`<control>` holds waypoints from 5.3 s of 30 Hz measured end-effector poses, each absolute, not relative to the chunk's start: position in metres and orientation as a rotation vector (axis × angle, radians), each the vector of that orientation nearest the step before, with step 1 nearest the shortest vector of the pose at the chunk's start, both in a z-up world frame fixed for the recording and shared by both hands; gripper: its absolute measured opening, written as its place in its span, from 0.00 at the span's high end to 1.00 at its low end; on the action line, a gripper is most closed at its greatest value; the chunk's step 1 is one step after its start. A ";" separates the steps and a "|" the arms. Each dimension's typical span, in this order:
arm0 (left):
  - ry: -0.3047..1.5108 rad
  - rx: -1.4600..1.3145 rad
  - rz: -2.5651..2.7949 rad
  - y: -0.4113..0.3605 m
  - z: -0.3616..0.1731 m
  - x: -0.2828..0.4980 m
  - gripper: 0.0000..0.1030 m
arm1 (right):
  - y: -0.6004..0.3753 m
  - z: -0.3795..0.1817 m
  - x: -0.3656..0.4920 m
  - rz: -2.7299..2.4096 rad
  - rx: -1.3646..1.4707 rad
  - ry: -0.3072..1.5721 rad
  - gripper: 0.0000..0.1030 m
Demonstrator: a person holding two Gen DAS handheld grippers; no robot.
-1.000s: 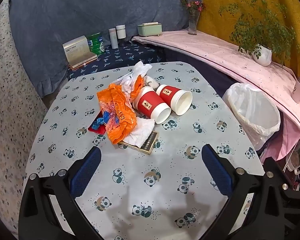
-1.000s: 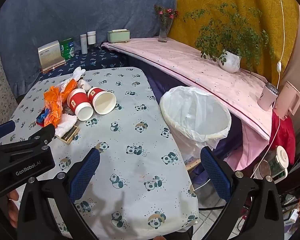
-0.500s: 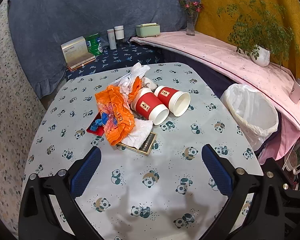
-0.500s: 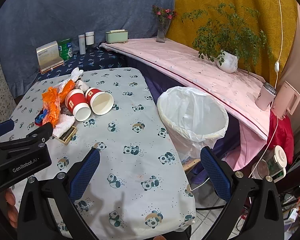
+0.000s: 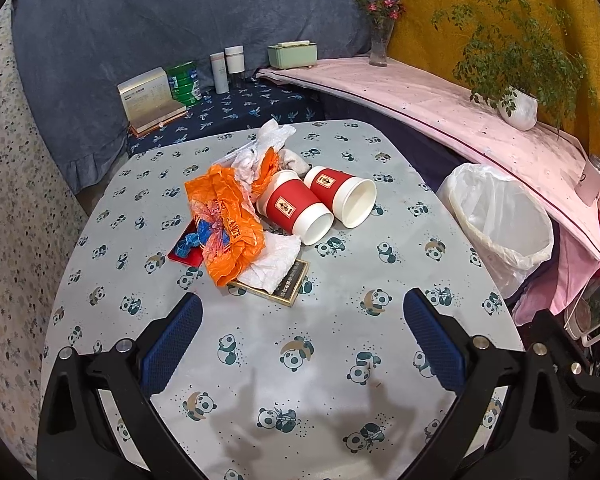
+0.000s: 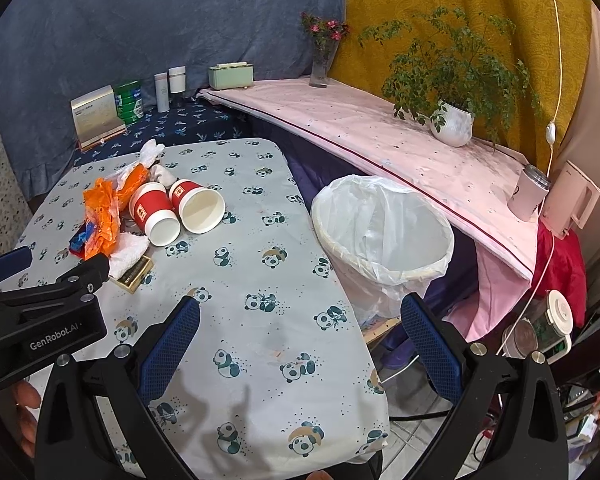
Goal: Collect trash
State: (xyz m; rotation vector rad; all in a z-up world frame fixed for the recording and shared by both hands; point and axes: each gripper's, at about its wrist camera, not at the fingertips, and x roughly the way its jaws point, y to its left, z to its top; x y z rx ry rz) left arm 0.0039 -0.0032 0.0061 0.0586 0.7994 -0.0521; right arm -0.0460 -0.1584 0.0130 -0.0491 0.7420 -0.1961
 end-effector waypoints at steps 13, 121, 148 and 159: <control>0.789 0.062 -0.049 -0.002 0.008 0.003 0.07 | -0.155 0.014 -0.047 -0.192 -0.051 0.742 0.06; 0.963 -0.101 0.033 0.080 -0.072 0.142 0.22 | -0.094 -0.048 0.094 -0.048 -0.040 0.812 0.08; 0.925 -0.197 -0.056 0.088 -0.046 0.140 0.82 | -0.077 -0.084 0.180 0.086 0.087 0.868 0.80; 0.877 -0.182 -0.110 0.067 -0.021 0.136 0.82 | -0.086 -0.059 0.158 0.074 0.078 0.800 0.97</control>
